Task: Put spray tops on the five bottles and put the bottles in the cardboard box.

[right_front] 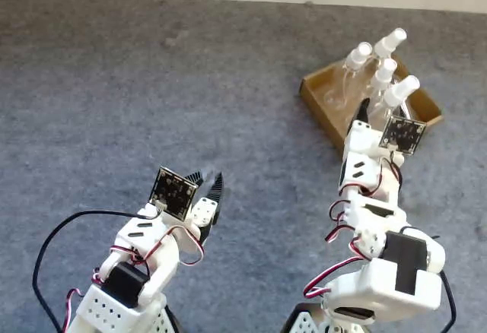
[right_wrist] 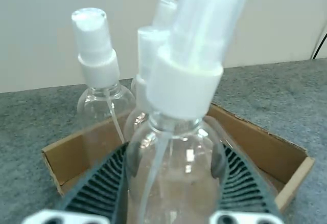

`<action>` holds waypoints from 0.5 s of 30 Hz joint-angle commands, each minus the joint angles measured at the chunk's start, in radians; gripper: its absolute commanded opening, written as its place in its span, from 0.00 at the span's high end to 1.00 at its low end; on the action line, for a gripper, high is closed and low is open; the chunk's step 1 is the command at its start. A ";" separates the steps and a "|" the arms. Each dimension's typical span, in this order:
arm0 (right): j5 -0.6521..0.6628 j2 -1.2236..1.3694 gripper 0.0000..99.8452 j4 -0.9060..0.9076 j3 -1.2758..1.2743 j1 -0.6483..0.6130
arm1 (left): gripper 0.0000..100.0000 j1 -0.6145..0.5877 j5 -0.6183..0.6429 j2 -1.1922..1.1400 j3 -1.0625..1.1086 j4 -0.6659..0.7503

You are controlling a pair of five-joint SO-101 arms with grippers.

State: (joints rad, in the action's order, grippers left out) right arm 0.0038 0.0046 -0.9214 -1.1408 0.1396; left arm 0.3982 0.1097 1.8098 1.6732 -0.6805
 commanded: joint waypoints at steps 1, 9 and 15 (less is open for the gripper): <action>0.011 -0.005 0.87 -0.018 0.058 0.001 | 0.99 -0.015 -0.009 0.013 0.021 0.000; 0.005 0.096 0.87 -0.091 0.061 0.002 | 0.99 -0.015 -0.009 0.013 0.021 -0.002; 0.011 0.102 0.87 -0.159 0.059 0.001 | 0.99 -0.016 -0.009 0.013 0.021 0.000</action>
State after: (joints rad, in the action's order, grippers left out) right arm 0.0023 0.1181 -1.0595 -1.1254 0.1473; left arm 0.3982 0.1097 1.8098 1.6732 -0.6805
